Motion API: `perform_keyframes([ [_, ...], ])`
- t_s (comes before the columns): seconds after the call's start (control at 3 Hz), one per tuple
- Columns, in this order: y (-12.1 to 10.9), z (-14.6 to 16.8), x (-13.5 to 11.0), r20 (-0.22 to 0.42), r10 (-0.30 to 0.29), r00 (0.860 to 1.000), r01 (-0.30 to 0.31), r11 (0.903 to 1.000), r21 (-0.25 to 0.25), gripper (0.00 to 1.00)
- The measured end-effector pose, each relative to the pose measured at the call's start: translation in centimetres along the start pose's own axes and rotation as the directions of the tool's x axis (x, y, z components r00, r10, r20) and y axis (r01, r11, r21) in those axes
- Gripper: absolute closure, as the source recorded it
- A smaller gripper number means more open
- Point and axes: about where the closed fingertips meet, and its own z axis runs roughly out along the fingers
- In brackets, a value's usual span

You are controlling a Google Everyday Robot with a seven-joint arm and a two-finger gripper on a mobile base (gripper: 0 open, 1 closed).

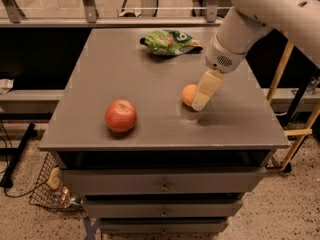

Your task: Move orange near green rice chip bag

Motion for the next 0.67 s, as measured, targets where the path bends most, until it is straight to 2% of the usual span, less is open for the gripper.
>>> perform_keyframes([
  [0.33, 1.58, 0.81, 0.07, -0.047, 0.024, 0.999, -0.024, 0.9997, -0.007, 0.0],
  [0.67, 1.75, 0.95, -0.17, -0.046, 0.02, 0.999, -0.02, 0.9997, -0.011, 0.0],
])
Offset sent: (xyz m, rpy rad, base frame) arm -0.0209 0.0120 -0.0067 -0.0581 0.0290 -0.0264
